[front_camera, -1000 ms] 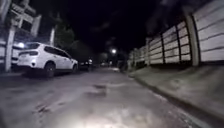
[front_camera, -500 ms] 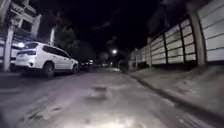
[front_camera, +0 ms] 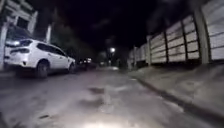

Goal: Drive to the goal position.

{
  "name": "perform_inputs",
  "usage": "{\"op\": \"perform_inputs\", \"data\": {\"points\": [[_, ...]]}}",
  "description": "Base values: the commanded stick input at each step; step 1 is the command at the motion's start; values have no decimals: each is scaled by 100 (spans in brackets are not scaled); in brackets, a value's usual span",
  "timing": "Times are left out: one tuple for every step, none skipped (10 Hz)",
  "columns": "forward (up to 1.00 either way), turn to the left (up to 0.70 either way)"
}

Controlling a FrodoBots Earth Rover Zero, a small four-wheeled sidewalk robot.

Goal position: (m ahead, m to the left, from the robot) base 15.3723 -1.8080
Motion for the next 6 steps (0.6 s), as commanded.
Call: {"op": "perform_inputs", "data": {"points": [[50,0],[50,0],[50,0],[50,0],[50,0],[50,0]]}}
